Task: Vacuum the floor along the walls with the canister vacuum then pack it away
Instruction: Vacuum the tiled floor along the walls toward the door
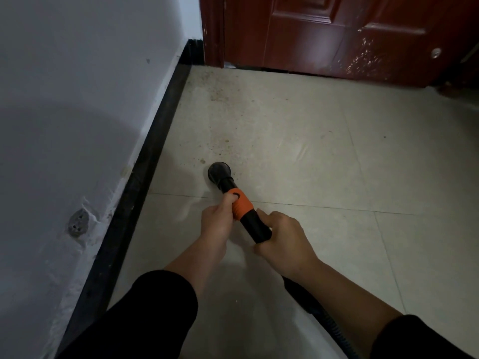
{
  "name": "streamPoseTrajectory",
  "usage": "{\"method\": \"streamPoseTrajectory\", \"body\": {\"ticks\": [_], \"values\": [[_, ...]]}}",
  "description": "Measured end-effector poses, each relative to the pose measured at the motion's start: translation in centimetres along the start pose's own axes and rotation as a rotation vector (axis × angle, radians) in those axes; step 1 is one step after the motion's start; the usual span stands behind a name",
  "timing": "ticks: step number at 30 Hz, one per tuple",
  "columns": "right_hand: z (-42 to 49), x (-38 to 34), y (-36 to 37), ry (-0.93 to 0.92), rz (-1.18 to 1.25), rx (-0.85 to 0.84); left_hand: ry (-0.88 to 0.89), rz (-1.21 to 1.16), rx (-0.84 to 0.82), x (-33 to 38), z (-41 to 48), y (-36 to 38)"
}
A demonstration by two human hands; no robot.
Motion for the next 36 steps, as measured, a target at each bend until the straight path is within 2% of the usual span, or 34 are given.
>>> {"method": "streamPoseTrajectory", "body": {"ticks": [8,36], "values": [[-1.0,1.4,-1.8,0.025,0.014,0.015,0.019,0.046,-0.049,0.2,-1.1,2.2],[-1.8,4.8,-7.9,0.248,0.107,0.223,0.041,0.151,-0.174,2.5,-2.8,10.9]]}}
Point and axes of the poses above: each hand's wrist, its own z-axis towards the middle knuckle, its own y-axis out of the palm, x = y × z, the point moved 2 cm from there along z, towards the middle knuckle, and after that the axes turned 11 degrees about z, right-handed, at the moved point
